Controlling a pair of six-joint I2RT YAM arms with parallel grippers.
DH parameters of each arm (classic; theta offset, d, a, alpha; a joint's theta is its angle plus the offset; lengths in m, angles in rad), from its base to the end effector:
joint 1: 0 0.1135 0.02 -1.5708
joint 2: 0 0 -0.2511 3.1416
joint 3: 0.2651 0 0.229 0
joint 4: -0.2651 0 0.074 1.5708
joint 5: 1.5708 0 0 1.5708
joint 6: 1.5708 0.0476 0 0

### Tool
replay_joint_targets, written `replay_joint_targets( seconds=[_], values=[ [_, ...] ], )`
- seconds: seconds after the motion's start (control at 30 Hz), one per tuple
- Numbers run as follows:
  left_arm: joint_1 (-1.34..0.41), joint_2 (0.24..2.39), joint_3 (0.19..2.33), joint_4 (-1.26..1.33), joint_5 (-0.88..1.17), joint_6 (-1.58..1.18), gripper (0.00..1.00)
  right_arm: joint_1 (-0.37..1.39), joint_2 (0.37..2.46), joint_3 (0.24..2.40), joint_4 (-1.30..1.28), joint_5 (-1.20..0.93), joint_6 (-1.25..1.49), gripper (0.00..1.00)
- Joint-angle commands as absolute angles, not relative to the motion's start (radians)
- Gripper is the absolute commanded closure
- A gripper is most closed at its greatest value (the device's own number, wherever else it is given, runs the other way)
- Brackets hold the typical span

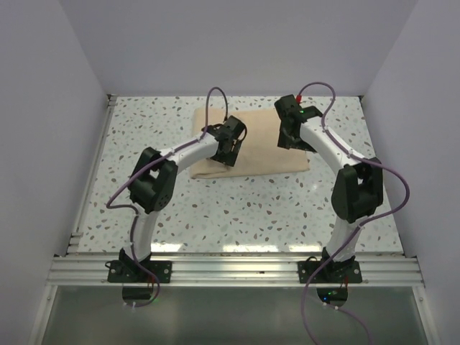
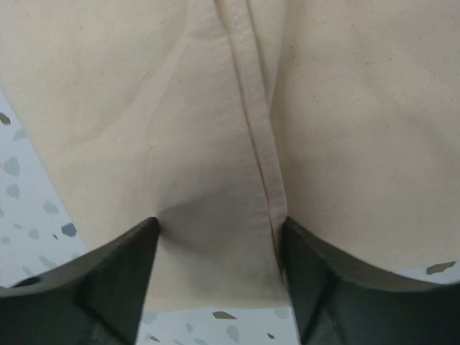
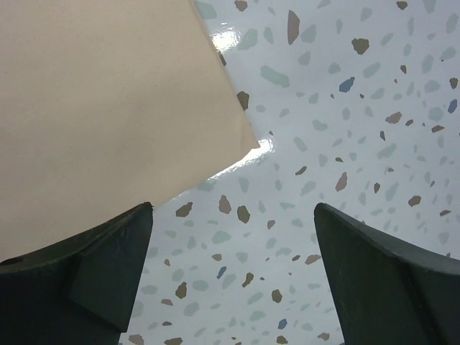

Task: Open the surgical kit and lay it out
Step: Open the surgical kit at the center of the board.

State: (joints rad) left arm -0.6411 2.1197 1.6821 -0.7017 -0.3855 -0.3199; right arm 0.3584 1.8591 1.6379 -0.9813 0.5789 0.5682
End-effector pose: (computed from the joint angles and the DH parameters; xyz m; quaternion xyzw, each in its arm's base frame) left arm 0.3521 -0.2404 0.1811 0.1128 0.9529 0.0688 0.2728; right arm 0.3473 0.1023 0.2581 0.1506 0.9315 -0.1726 0.2824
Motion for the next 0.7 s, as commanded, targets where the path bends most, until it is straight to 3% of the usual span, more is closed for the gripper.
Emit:
replay_joint_targets(
  seconds=[0.0,0.07,0.1,0.17,0.37,0.53,0.57,0.63,0.67],
  values=[
    [-0.641,2.141,1.738,-0.701,-0.417,-0.305,0.34,0.362,1.802,1.634,-0.997,0.609,0.577,0.02],
    [-0.641,2.143,1.759,-0.725,-0.429,-0.305,0.6,0.362,1.793,1.638,-1.0,0.62,0.578,0.02],
    [-0.641,2.137,1.764,-0.732,-0.434,-0.305,0.82,0.364,1.792,1.641,-1.0,0.62,0.575,0.02],
    [-0.64,2.103,1.773,-0.738,-0.452,-0.302,1.0,0.361,1.793,1.65,-1.006,0.623,0.575,0.02],
    [-0.58,1.955,1.769,-0.77,-0.515,-0.31,1.0,0.362,1.831,1.701,-1.022,0.609,0.58,0.02],
    [-0.349,1.777,1.565,-0.746,-0.508,-0.365,1.0,0.359,1.884,1.776,-1.016,0.589,0.563,0.02],
    [-0.315,1.726,1.527,-0.732,-0.508,-0.367,0.91,0.357,1.908,1.81,-1.011,0.583,0.558,0.02],
    [-0.23,1.689,1.43,-0.698,-0.489,-0.362,0.49,0.354,1.931,1.847,-1.006,0.565,0.555,0.02],
    [-0.212,1.671,1.405,-0.692,-0.48,-0.356,0.01,0.353,1.945,1.891,-1.006,0.558,0.555,0.02]
  ],
)
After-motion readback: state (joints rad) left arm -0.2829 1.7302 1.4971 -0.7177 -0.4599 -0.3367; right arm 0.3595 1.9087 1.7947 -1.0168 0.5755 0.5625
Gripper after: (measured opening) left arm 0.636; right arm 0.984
